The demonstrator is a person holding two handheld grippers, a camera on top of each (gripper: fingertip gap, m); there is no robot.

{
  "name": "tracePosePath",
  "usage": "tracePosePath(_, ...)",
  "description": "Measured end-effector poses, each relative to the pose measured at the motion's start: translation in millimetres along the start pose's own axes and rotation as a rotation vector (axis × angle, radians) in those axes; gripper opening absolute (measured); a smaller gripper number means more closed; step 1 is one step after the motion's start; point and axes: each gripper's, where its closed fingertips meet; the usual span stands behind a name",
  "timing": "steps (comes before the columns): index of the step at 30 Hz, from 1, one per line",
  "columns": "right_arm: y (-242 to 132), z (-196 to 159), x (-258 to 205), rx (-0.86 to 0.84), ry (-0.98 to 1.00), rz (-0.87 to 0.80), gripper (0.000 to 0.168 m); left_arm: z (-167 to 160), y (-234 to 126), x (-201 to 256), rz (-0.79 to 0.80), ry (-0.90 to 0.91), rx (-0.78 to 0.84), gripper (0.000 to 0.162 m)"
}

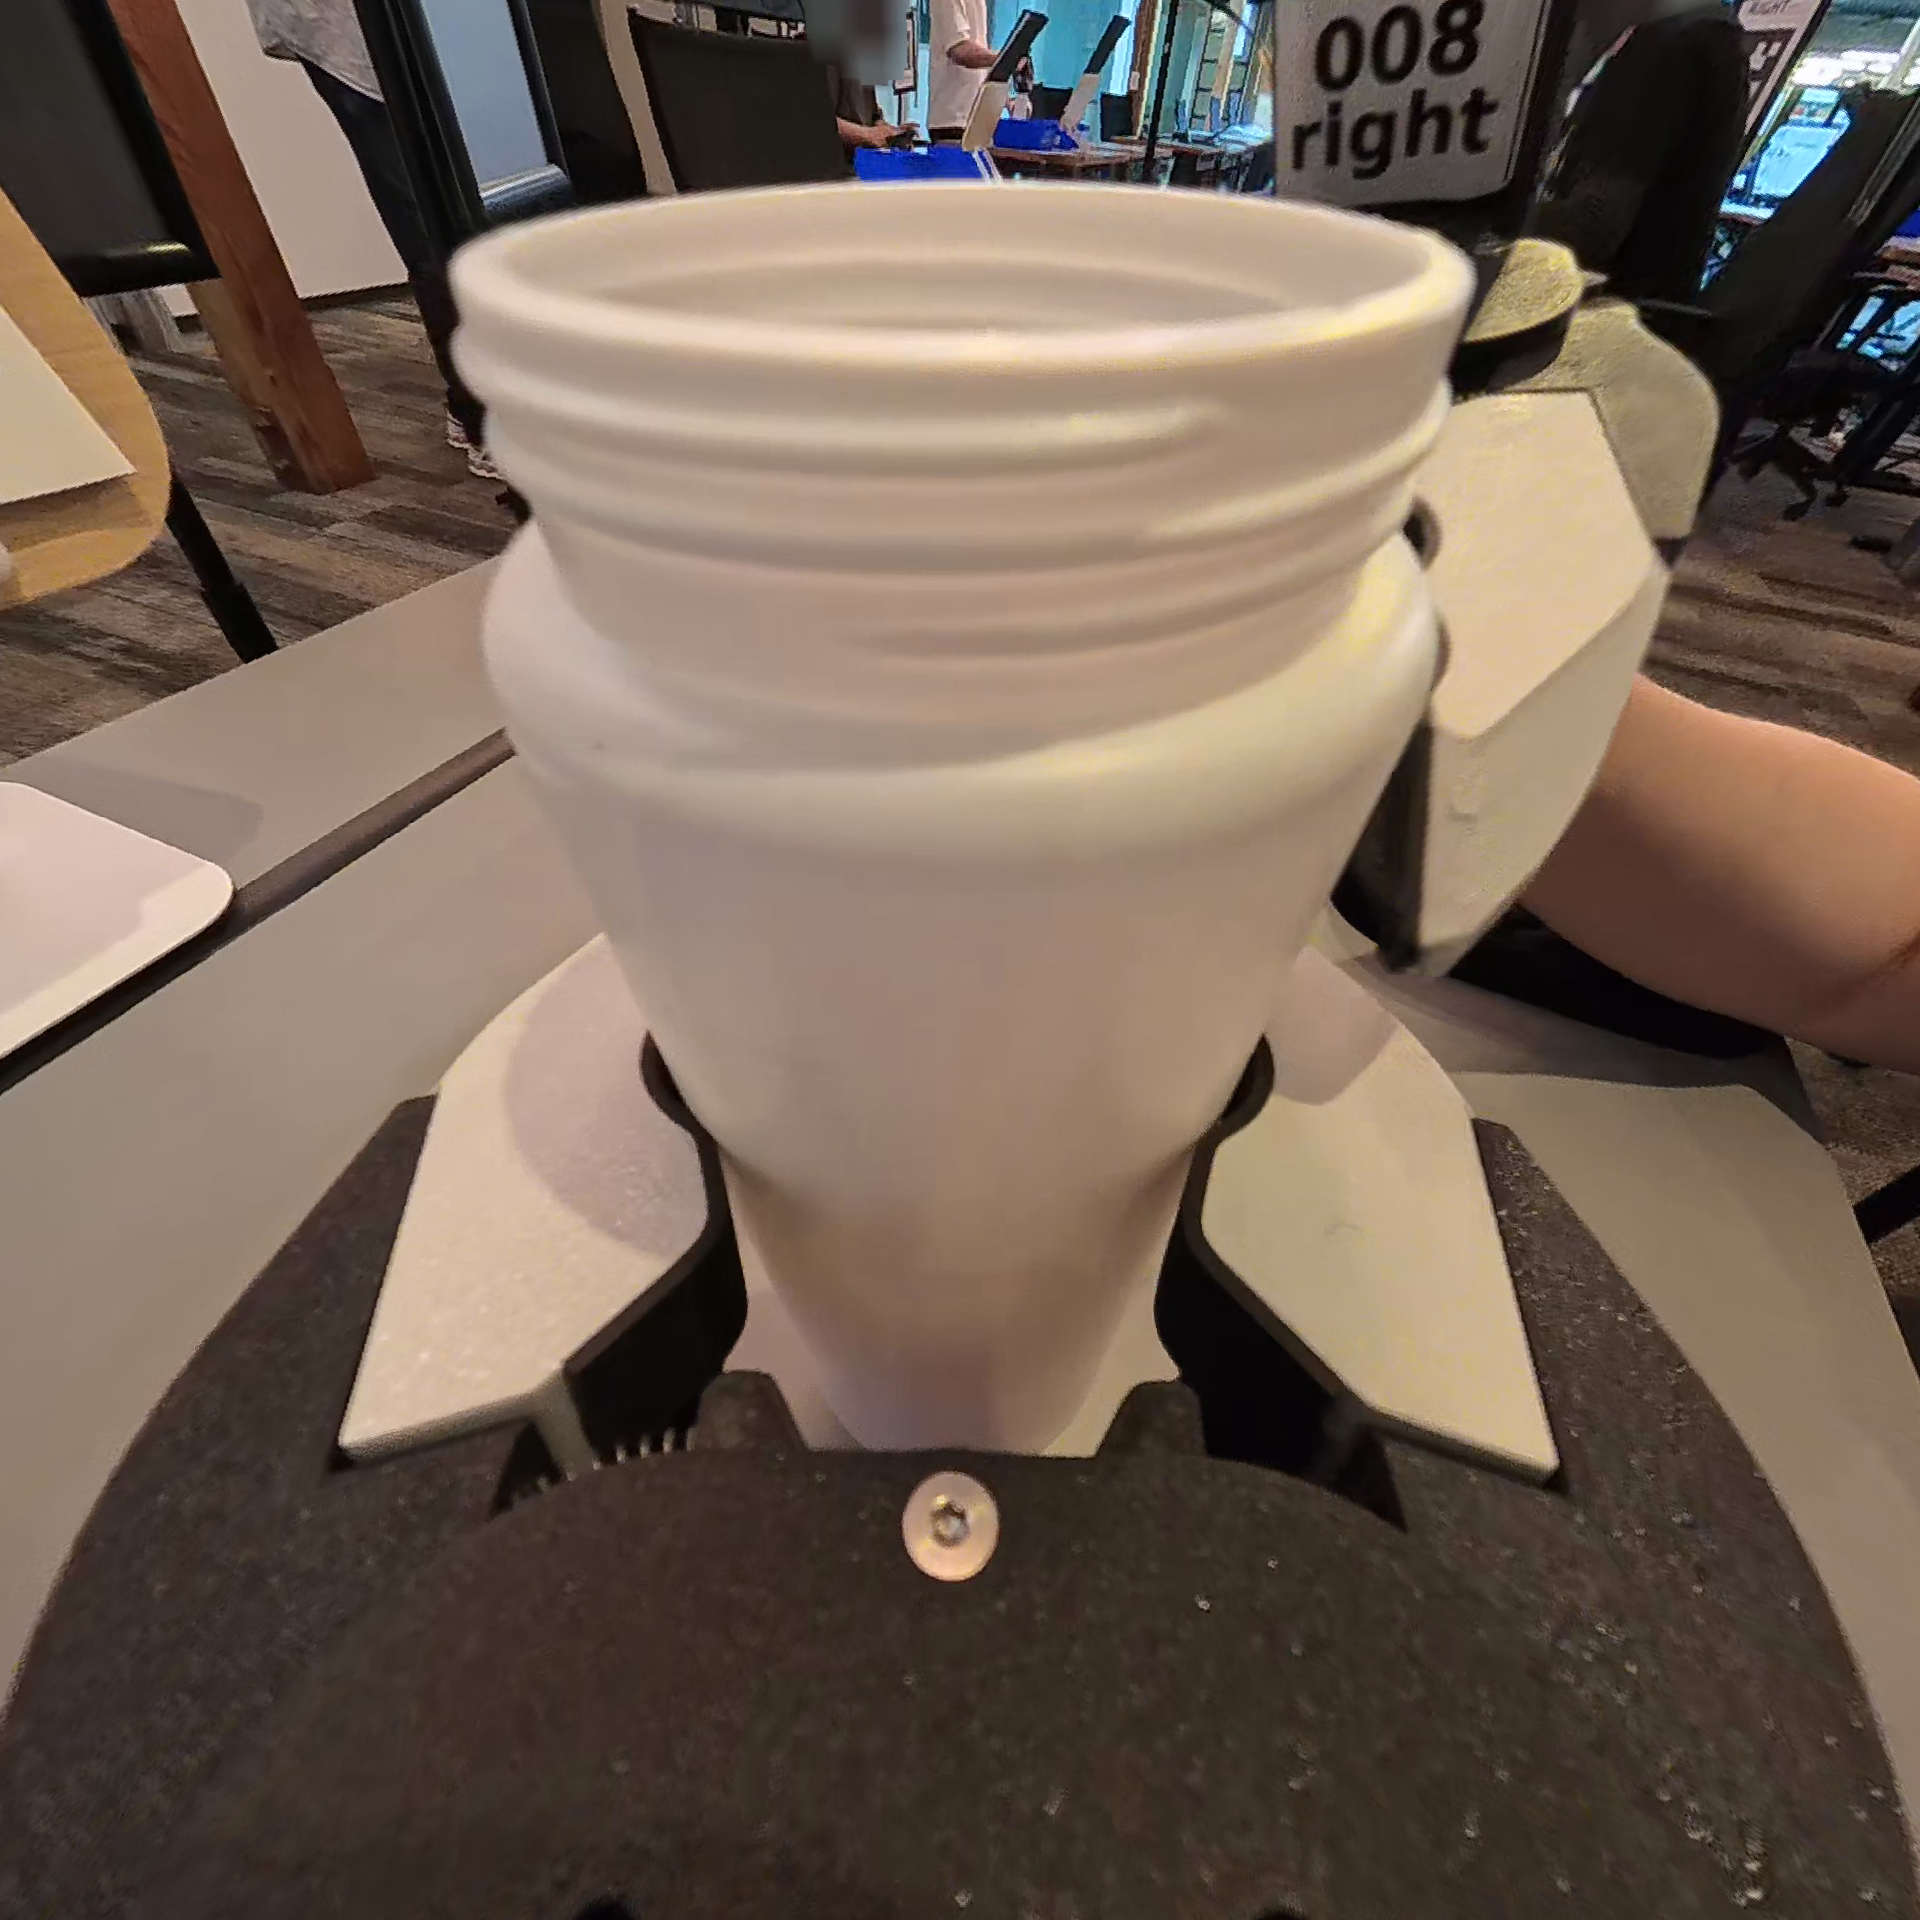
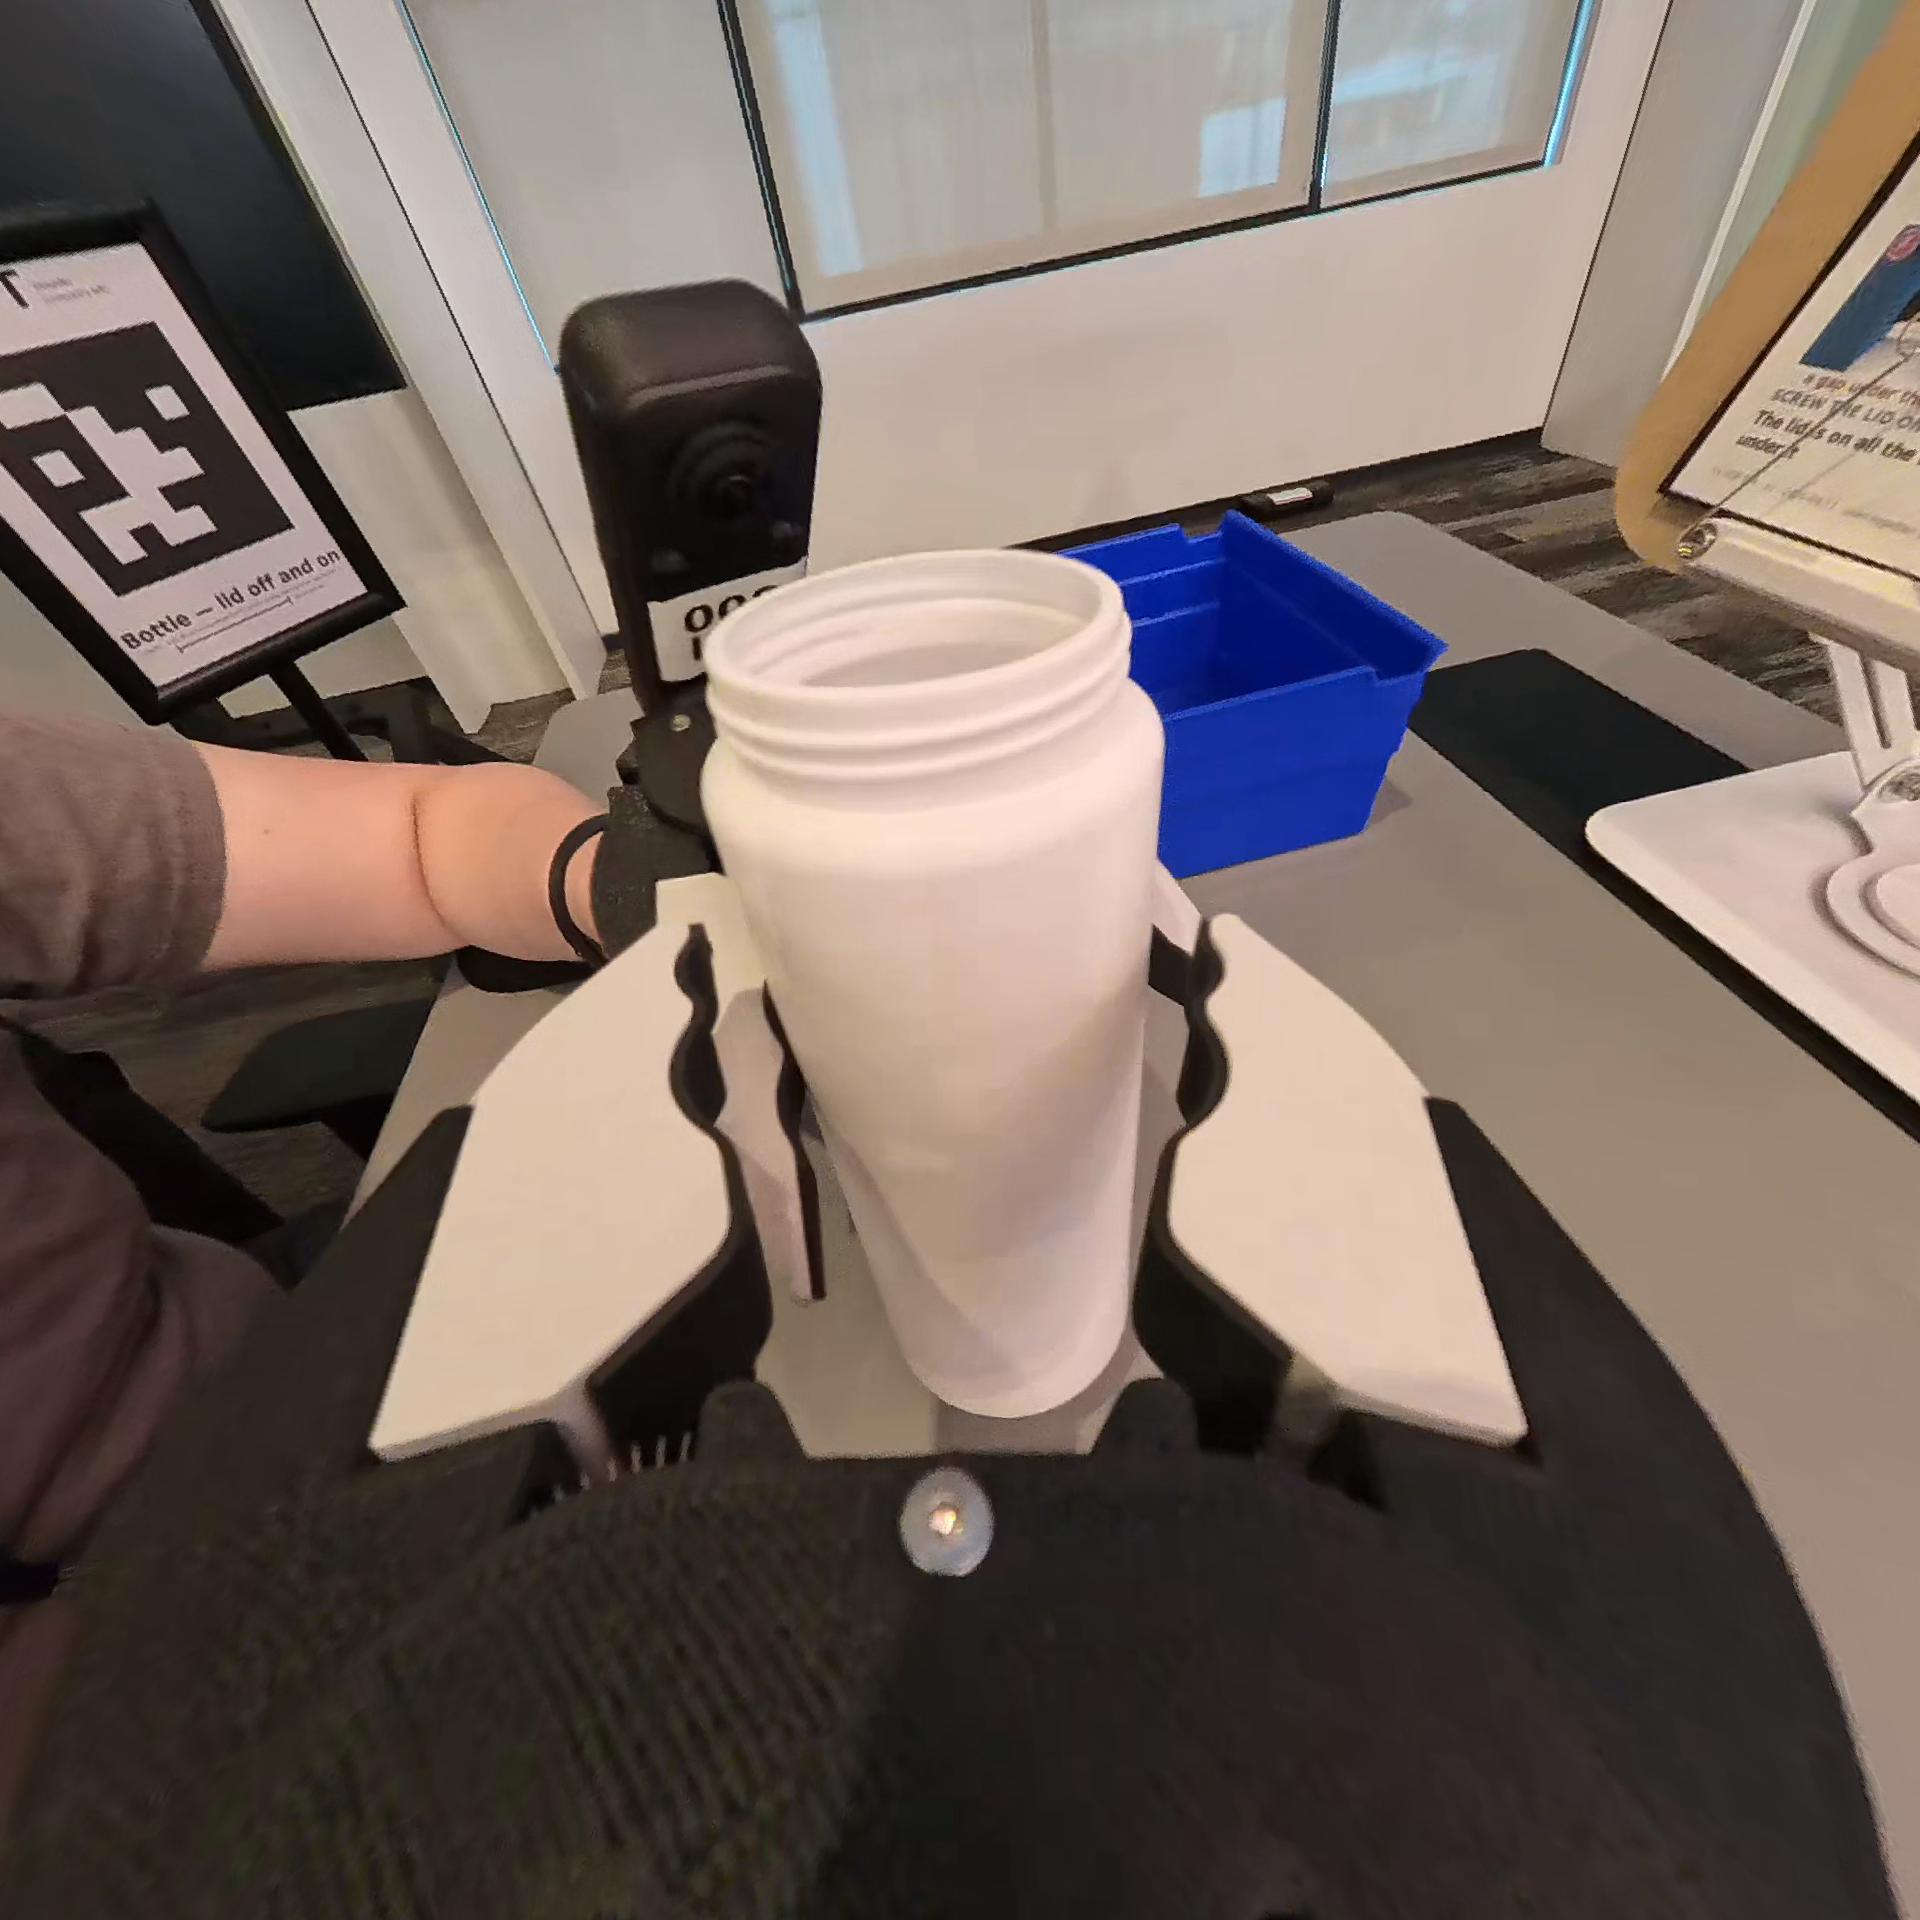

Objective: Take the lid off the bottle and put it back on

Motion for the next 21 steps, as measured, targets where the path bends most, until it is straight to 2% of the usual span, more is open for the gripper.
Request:
tracePosePath(4,2,-2,-3,-0.006,-0.032,0.011,0.078,1,2,6,-0.025,0.021,0.002,0.101)
tracePosePath(9,1,-2,-5,-0.018,-0.069,-0.003,0.076,3,1,8,-0.035,0.043,0.020,0.101)
tracePosePath(14,-16,16,-4,0.030,-0.034,-0.015,0.076,21,-7,6,0.000,0.039,0.099,0.114)
tracePosePath(17,-60,51,-2,0.098,-0.047,-0.107,0.076,34,-15,6,0.019,0.049,0.143,0.115)
tracePosePath(19,-112,75,3,0.146,-0.029,-0.236,0.076,38,-17,8,0.018,0.057,0.146,0.114)
tracePosePath(21,-171,84,18,0.179,0.033,-0.423,0.076,38,-15,11,0.006,0.063,0.133,0.113)
Point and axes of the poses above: each gripper's, where its closed fingertips meet, y out along the fingers, z out of its top, x = y × z across the jaws, and after that the axes turned 13 degrees about y, right-handed
